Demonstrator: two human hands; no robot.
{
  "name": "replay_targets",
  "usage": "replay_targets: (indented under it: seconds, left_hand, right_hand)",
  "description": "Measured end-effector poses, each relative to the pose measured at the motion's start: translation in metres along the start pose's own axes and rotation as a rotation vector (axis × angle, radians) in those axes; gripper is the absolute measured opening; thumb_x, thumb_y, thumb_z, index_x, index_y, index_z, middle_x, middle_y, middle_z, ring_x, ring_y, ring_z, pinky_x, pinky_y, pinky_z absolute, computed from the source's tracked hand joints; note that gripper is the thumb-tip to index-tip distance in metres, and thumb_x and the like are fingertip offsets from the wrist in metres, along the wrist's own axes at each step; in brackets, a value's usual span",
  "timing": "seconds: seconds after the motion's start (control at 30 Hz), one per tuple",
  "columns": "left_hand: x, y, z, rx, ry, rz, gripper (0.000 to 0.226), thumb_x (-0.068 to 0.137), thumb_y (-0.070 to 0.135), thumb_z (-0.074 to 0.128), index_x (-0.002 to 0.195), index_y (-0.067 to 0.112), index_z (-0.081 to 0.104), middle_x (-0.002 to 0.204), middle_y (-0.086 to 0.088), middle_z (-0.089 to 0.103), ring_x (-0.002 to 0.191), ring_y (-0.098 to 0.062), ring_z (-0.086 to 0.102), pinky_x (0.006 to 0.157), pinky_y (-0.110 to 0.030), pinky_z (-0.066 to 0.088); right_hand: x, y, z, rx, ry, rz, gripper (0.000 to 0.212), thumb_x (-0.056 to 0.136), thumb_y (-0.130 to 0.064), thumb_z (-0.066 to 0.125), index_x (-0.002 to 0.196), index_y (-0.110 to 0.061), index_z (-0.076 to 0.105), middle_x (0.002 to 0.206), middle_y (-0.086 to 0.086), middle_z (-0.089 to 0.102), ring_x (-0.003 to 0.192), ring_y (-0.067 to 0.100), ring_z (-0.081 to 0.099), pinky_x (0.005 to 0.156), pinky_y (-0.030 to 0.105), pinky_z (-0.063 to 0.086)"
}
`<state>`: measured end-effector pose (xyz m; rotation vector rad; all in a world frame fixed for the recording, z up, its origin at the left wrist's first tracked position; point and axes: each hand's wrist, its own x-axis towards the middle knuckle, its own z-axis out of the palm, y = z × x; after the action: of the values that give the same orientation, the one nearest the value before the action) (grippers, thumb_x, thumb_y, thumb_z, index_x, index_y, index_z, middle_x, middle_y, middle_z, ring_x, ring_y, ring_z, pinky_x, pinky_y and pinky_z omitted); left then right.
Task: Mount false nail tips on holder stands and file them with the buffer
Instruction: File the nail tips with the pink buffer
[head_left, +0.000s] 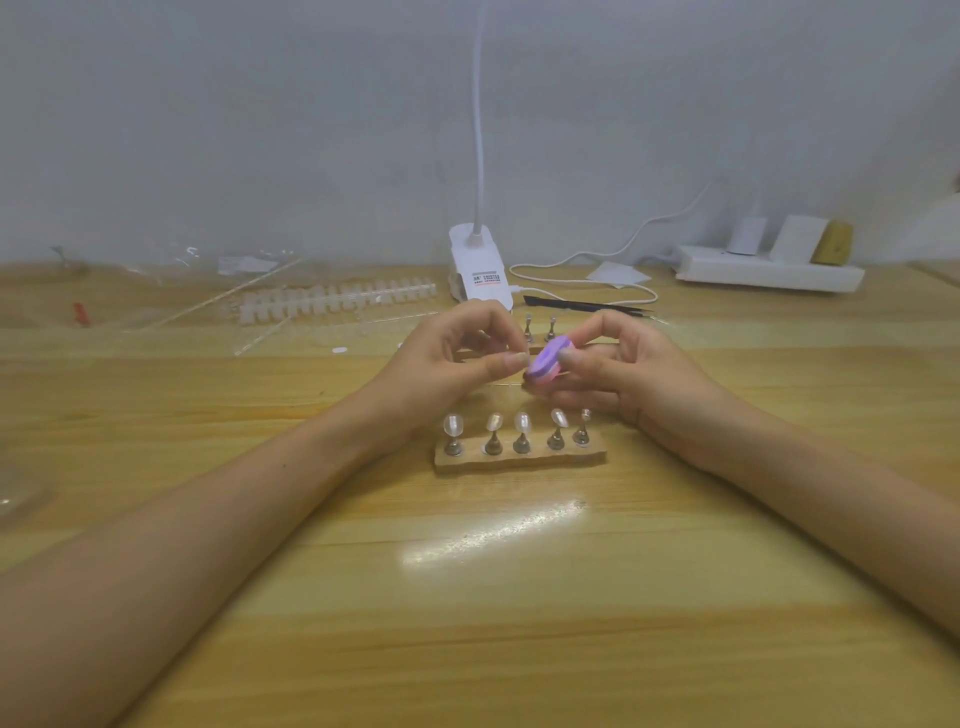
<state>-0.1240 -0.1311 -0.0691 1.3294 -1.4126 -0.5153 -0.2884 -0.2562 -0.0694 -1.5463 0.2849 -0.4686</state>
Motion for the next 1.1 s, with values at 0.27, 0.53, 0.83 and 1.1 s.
replay_targets:
  seconds: [0.27, 0.53, 0.83, 1.1]
  left_hand:
    - [-0.0005, -0.0003, 0.0000, -0.028, 0.018, -0.003, 0.015, 0.090, 0.009, 0.067, 0.080, 0.020, 0.063, 0.081, 0.014, 0.062, 0.075, 0.001, 0.056, 0.067, -0.010, 0.042]
    - [-0.0009, 0.0006, 0.0001, -0.014, 0.006, -0.005, 0.015, 0.089, 0.008, 0.068, 0.080, 0.020, 0.063, 0.083, 0.014, 0.062, 0.078, -0.001, 0.058, 0.070, -0.011, 0.042]
    - [-0.0013, 0.0019, 0.0001, -0.021, 0.029, -0.006, 0.014, 0.089, 0.007, 0.068, 0.080, 0.016, 0.062, 0.086, 0.006, 0.061, 0.080, -0.004, 0.057, 0.072, -0.012, 0.042]
    - [-0.0010, 0.0018, -0.0012, -0.016, 0.033, -0.010, 0.011, 0.088, 0.009, 0.069, 0.081, 0.015, 0.064, 0.088, 0.005, 0.061, 0.082, -0.007, 0.057, 0.078, -0.017, 0.043]
  right_hand:
    - [0.0009, -0.0043, -0.0026, 0.025, -0.060, 0.037, 0.021, 0.084, -0.016, 0.066, 0.097, -0.007, 0.053, 0.099, 0.020, 0.076, 0.094, 0.030, 0.075, 0.076, 0.028, 0.060]
    - [-0.0011, -0.0020, -0.0005, 0.024, 0.006, -0.003, 0.021, 0.084, -0.019, 0.068, 0.097, -0.008, 0.054, 0.097, 0.018, 0.076, 0.093, 0.028, 0.075, 0.076, 0.029, 0.060]
    - [-0.0013, -0.0016, 0.0007, -0.045, -0.105, 0.027, 0.019, 0.084, -0.022, 0.072, 0.094, -0.015, 0.058, 0.101, 0.019, 0.076, 0.093, 0.027, 0.074, 0.075, 0.027, 0.058]
    - [-0.0002, 0.0002, 0.0003, -0.030, -0.083, 0.008, 0.021, 0.086, -0.020, 0.070, 0.098, -0.011, 0.056, 0.103, 0.018, 0.076, 0.098, 0.028, 0.074, 0.077, 0.028, 0.059]
